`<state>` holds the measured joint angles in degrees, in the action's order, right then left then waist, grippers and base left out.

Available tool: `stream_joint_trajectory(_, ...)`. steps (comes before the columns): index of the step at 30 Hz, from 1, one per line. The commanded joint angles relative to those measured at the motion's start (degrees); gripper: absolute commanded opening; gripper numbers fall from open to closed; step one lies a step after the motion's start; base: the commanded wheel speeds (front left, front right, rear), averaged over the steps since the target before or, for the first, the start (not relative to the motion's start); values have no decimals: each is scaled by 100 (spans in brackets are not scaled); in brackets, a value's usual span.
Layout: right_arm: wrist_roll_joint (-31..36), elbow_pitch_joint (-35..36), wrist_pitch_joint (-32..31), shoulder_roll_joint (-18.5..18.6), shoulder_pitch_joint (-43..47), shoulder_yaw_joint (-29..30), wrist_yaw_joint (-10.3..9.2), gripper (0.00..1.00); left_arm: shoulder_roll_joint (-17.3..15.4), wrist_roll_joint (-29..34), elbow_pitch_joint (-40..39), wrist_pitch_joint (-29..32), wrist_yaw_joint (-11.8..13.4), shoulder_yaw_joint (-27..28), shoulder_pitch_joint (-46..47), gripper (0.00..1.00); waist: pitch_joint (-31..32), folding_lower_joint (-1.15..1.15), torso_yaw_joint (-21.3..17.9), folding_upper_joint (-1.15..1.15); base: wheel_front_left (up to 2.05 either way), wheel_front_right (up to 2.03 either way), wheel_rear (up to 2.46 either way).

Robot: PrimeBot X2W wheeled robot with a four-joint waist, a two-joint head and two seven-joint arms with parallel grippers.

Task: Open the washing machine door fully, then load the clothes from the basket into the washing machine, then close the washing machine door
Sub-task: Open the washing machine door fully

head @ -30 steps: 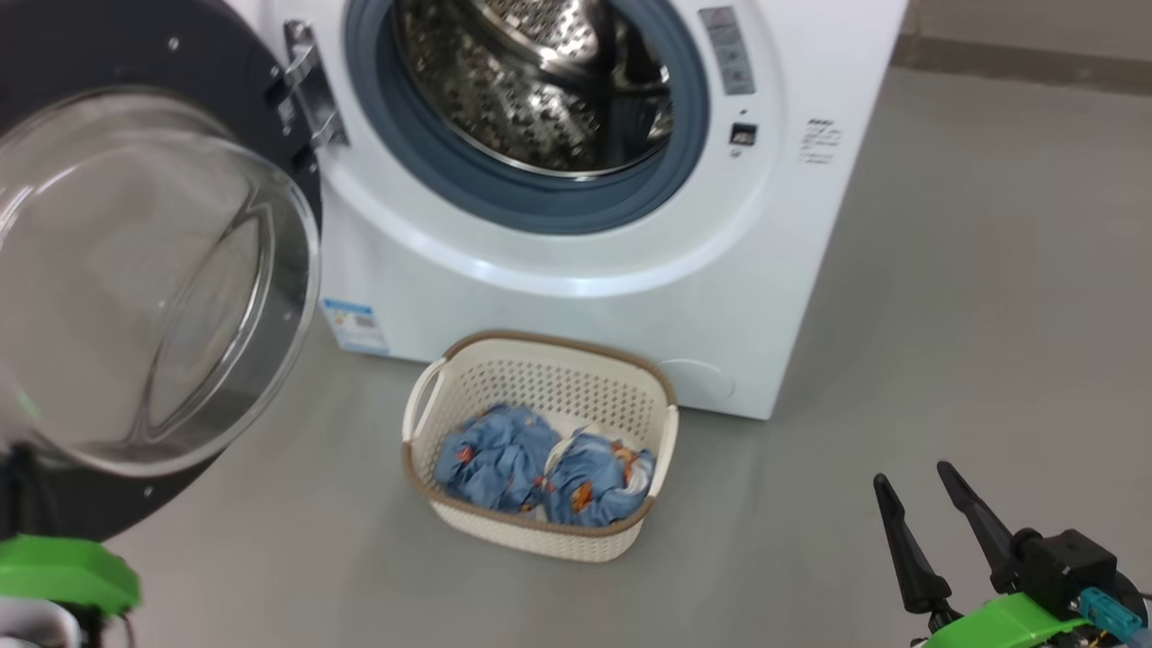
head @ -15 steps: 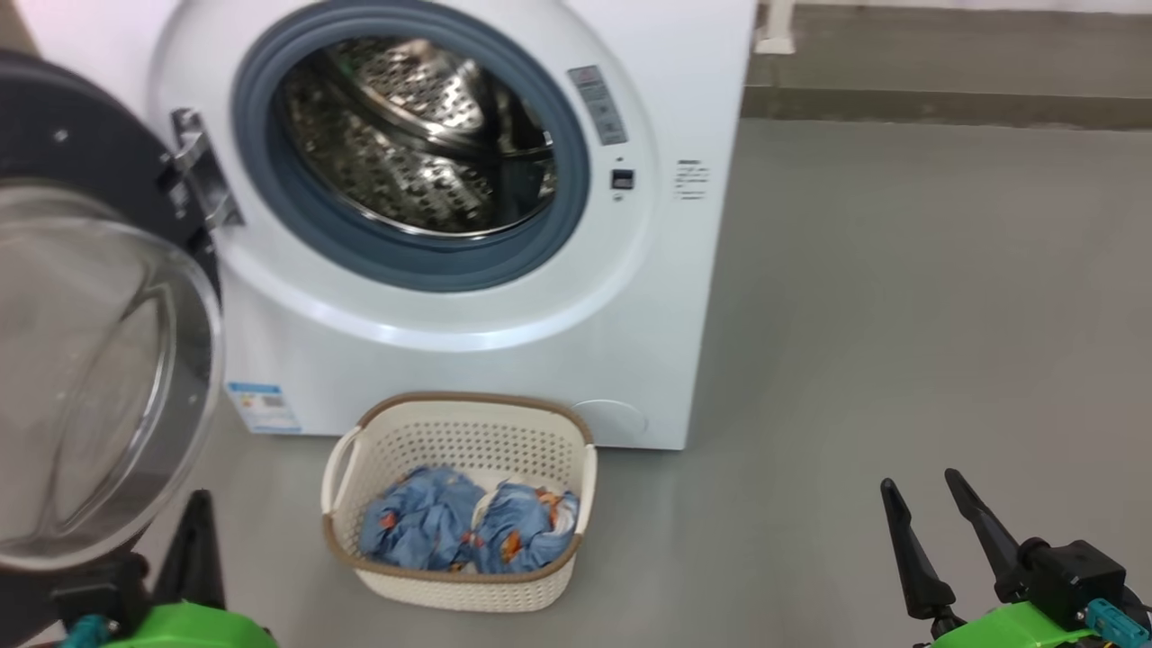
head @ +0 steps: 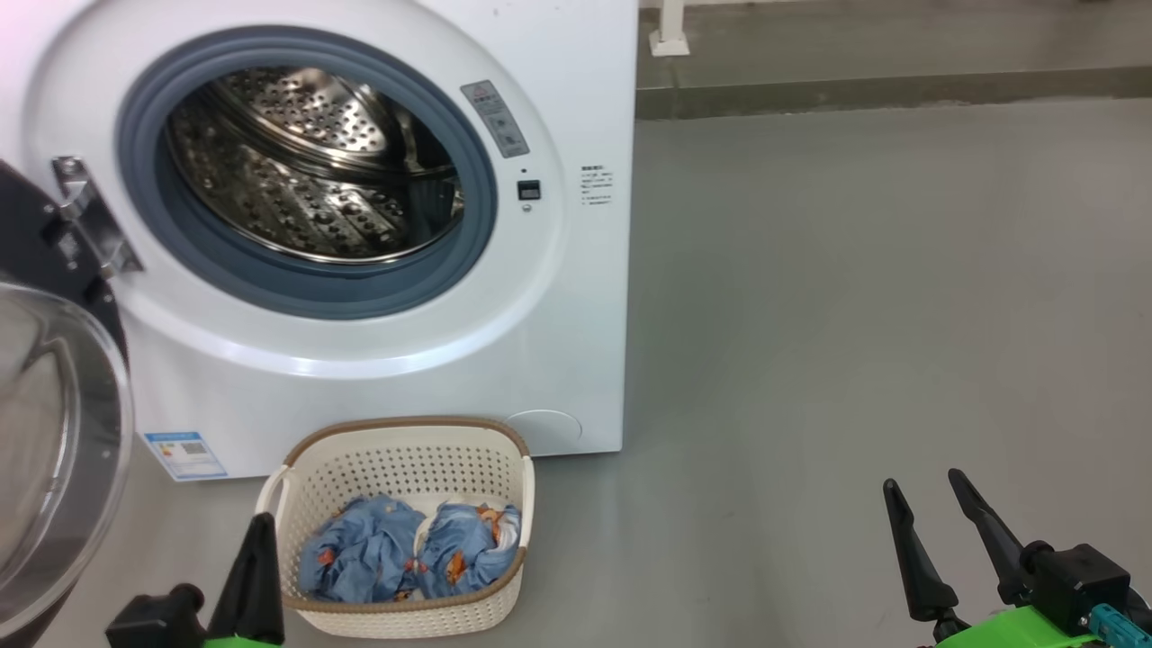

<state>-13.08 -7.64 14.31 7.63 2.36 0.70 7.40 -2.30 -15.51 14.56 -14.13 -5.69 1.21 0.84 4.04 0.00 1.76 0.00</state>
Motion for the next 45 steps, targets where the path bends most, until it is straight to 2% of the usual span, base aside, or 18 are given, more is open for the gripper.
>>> stream_joint_trajectory(1, 58, 183, 69, 48, -67, -106, 9, 100, -61, -83, -196, -59, 94, 69, 50, 0, -53, 0, -104, 0, 0, 0, 0)
stream_joint_trajectory(2, 58, 183, 69, 48, -67, -106, 9, 100, -61, -83, -196, -59, 94, 69, 50, 0, -53, 0, -104, 0, 0, 0, 0)
stream_joint_trajectory(3, 59, 186, 69, 46, -66, -105, 9, 100, -61, -132, -194, -64, 114, 25, 30, 9, -60, 0, -122, 0, 0, 0, 0)
stream_joint_trajectory(4, 60, 186, 69, 44, -65, -105, 9, 100, -60, -174, -187, -69, 115, -26, 13, 44, -66, 0, -139, 0, 0, 0, 0)
stream_joint_trajectory(5, 61, 187, 69, 40, -66, -102, 9, 100, -60, -201, -181, -73, 134, -69, 0, 85, -71, 0, -153, 0, 0, 0, 0)
stream_joint_trajectory(6, 61, 186, 69, 34, -67, -97, 9, 100, -59, -213, -170, -76, 148, -113, -13, 100, -74, 0, -167, 0, 0, 0, 0)
stream_joint_trajectory(17, 77, 184, 69, -11, -79, -75, 9, 100, -58, -328, -213, -85, 233, -327, -47, 100, -70, 0, -202, 0, 0, 0, 0)
stream_joint_trajectory(45, 88, 123, 69, -58, -78, -91, 9, 100, -58, -211, -168, -86, 158, -288, -48, 100, -6, 0, -132, 0, 0, 0, 0)
